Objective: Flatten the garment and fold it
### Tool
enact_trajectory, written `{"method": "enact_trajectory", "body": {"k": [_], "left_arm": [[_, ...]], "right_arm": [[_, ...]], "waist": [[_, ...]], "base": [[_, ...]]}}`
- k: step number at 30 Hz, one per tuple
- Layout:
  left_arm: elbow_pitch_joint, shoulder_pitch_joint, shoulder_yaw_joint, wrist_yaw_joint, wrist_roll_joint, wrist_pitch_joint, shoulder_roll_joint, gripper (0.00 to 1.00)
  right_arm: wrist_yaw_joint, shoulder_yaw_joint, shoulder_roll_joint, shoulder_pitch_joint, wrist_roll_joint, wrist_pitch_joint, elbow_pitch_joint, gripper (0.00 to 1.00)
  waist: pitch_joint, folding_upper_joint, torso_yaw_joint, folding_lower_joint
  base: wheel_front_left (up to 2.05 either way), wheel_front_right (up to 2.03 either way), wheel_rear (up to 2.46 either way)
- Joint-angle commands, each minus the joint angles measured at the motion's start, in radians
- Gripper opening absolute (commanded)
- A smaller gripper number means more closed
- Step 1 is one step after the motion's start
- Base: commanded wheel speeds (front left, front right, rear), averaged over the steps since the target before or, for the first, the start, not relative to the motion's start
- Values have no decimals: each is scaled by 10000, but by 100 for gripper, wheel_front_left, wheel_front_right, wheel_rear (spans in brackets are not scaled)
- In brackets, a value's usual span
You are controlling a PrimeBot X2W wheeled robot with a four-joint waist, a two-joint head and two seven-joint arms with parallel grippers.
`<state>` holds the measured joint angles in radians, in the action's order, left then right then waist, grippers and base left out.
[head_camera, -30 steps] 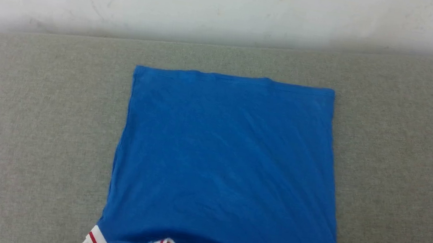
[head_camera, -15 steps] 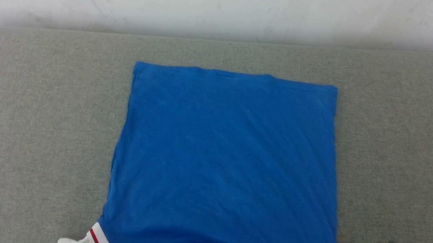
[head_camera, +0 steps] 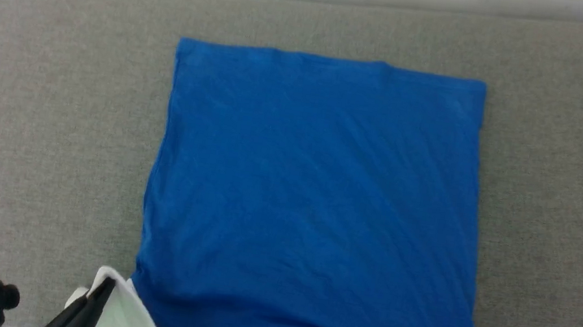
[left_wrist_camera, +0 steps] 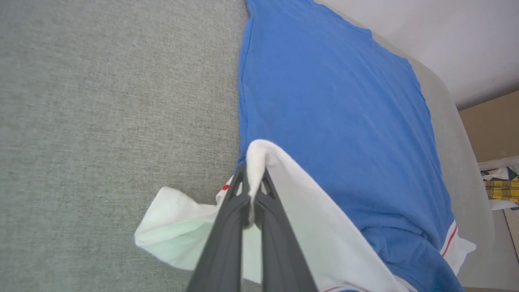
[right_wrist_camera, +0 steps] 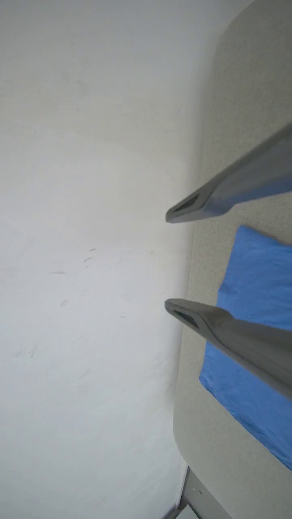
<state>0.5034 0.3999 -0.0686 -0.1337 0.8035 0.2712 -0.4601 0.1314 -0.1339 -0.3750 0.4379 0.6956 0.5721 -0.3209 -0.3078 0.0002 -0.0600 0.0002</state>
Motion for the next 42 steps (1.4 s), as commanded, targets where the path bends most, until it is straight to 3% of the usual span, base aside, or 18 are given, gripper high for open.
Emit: {"method": "enact_trajectory", "body": {"k": [1,6,12,27,29,34,42], "left_arm": [[61,-236,-45,83,-92,-48,-2,0],[56,-865,-353,198,-275,-31,26,0],[-139,-1512,-706,370,-356,-76,176,0],[-580,-2232,-860,636,-423,-318,242,0],[-617,-2297,-859,654,-425,-327,230,0],[-740,-2254,-796,636,-423,-401,210,0],[-750,-2056,-670,631,-471,-629,169,0]], "right_arm": [[-7,83,56,402,-125,15,273,100],[-7,703,194,2435,-930,385,2247,100],[-7,476,470,3192,-2219,1696,4104,100],[-7,-285,1461,2908,-3778,2917,4888,100],[-7,-269,1513,2894,-3885,3057,4889,0],[-7,-407,1616,2768,-4147,3177,4684,0],[-7,-1487,1646,1899,-3790,2306,3739,0]], "waist": [[-713,-2,197,-2],[-1556,-2,524,-2],[-2326,-2,957,-2],[-3353,-2,1191,-2],[-3351,-2,1200,-2],[-3033,-2,1091,-2],[-1993,-2,565,-2]], "base": [[0,0,0],[0,0,0],[0,0,0],[0,0,0],[0,0,0],[0,0,0],[0,0,0]]}}
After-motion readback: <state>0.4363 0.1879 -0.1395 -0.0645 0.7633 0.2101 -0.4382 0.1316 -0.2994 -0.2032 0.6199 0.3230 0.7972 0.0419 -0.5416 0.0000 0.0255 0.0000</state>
